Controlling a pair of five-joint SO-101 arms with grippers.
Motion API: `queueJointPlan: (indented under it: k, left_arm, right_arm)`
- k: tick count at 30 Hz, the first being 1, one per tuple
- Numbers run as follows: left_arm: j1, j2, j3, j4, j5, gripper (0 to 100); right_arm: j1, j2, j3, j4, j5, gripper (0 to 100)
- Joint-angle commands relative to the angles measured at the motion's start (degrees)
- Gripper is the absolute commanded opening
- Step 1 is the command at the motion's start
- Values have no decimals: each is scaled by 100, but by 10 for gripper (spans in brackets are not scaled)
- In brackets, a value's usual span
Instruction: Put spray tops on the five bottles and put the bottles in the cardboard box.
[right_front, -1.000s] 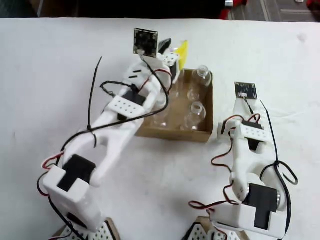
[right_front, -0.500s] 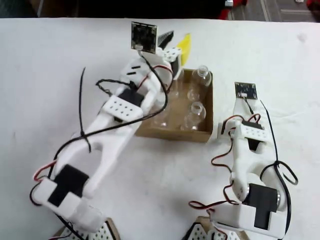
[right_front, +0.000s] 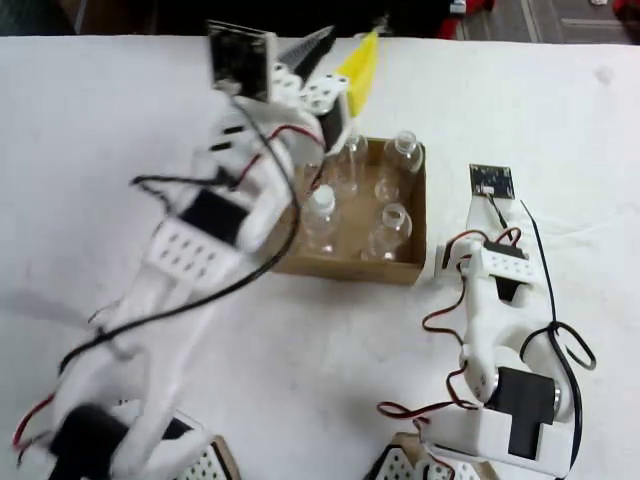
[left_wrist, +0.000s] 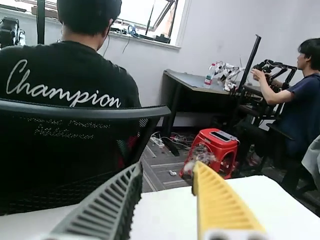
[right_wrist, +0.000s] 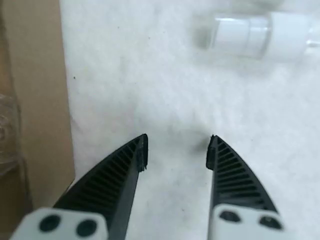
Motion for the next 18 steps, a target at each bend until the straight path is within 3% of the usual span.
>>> queueJointPlan:
  k: [1,5,12,18]
  left_arm:
    - [-127,-1490,-273,1662,-18,151]
    - [-778,-2360,-229,3244,-26,151]
    - [-2738,-3002,-97,5495,-70,151]
    - [-3503,-3020,1398,5679,-62,151]
  right_arm:
    - [-13,-48,-237,-57,53,175]
    - [-4,-92,-220,-40,53,174]
    - [154,-92,-246,-31,0,173]
    - [154,-101,-281,75,44,174]
